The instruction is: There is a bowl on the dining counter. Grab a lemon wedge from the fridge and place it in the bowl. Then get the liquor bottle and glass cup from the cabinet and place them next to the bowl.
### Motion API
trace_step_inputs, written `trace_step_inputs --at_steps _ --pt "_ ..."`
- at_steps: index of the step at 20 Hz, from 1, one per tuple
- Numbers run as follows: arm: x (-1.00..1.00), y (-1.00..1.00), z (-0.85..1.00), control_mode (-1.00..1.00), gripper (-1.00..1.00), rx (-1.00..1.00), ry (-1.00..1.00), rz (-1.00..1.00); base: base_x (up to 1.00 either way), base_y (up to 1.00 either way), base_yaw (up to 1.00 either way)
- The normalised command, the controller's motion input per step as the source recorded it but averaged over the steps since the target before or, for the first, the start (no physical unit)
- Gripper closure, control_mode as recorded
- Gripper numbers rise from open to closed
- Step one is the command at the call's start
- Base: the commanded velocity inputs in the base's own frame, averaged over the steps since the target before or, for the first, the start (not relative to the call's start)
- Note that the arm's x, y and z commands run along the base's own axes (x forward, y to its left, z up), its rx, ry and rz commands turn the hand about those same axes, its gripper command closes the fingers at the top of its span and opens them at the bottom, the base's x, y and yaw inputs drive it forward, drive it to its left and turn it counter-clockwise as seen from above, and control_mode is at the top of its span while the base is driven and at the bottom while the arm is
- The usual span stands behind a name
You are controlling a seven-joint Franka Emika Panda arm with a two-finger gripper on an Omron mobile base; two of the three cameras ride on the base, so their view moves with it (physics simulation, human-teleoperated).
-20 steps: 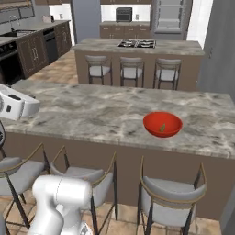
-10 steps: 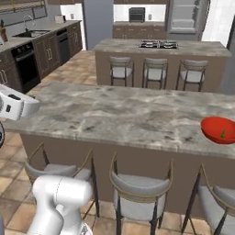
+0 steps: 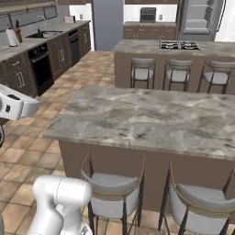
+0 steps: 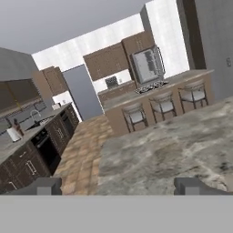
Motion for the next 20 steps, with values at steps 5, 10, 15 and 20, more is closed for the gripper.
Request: trace_step_inputs --at_steps 5,10,15,20 --pt "0.0 0.0 0.0 1.0 -1.0 0.0 0.0 0.0 0.44 1.0 -0.07" --pt "0.0 0.0 0.0 1.0 -1.0 0.0 0.0 0.0 0.58 1.0 -0.09" --pt "0.0 0.0 0.0 1.0 -1.0 0.0 0.0 0.0 0.64 1.0 -0.1" --pt "0.0 0.0 0.0 1.0 -1.0 0.0 0.0 0.0 0.26 1.0 -0.03"
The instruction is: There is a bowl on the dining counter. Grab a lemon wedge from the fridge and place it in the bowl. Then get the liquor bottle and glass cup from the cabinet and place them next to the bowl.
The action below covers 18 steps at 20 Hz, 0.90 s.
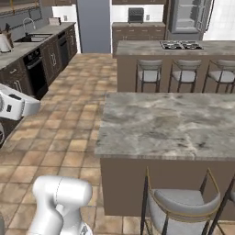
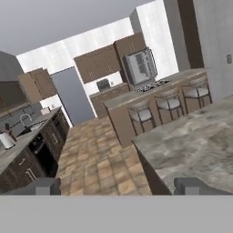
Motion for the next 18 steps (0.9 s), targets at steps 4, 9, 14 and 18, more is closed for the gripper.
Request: trace_step_inputs --at_steps 4,9,14,18 --pt "0.0 0.0 0.0 1.0 -1.0 0.0 0.0 0.0 0.18 1.0 0.01" --pt "0.0 0.0 0.0 1.0 -1.0 0.0 0.0 0.0 0.97 0.99 0.0" --pt "0.0 0.0 0.0 1.0 -1.0 0.0 0.0 0.0 1.0 0.92 0.0" --pt "0.0 0.0 0.0 1.0 -1.0 0.0 0.0 0.0 1.0 0.67 0.0"
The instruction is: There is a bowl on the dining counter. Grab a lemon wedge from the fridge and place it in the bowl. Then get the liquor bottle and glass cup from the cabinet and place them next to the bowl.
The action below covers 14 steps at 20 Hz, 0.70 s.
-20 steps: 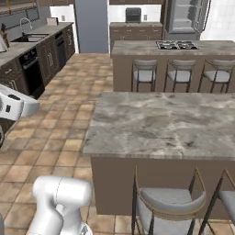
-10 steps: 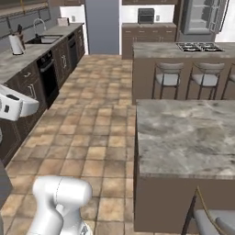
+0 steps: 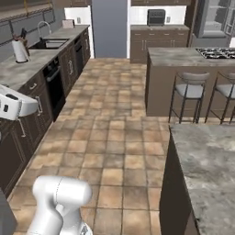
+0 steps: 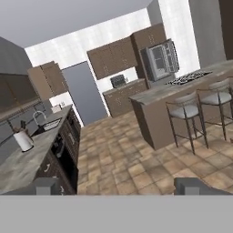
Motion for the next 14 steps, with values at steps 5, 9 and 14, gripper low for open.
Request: trace_step_inputs --at_steps 5,9,14 --pt "0.0 0.0 0.0 1.0 -1.0 0.0 0.0 0.0 1.0 0.11 0.05" --pt "0.0 0.0 0.0 1.0 -1.0 0.0 0.0 0.0 1.0 -0.05 0.06" --pt "0.0 0.0 0.0 1.0 -1.0 0.0 0.0 0.0 1.0 -0.04 0.02"
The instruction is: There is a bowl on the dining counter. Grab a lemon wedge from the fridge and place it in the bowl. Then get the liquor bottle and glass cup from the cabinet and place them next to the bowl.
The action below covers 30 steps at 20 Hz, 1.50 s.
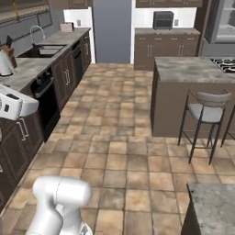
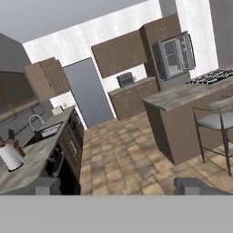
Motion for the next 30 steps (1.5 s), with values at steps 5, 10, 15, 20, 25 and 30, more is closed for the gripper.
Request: trace_step_inputs --at_steps 5,10,15,20,25,30 --pt "0.0 0.0 0.0 1.0 -1.0 0.0 0.0 0.0 1.0 -0.04 0.0" --pt "0.0 0.0 0.0 1.0 -1.0 0.0 0.0 0.0 1.0 -0.05 0.0" --pt "0.0 0.0 0.0 1.0 -1.0 0.0 0.0 0.0 1.0 -0.06 0.0" --pt "0.0 0.0 0.0 1.0 -1.0 0.0 0.0 0.0 1.0 -0.01 0.0" --pt "0.0 0.0 0.0 1.0 -1.0 0.0 0.0 0.0 1.0 0.0 -0.03" --pt "0.0 0.0 0.0 1.0 -1.0 0.0 0.0 0.0 1.0 0.0 -0.06"
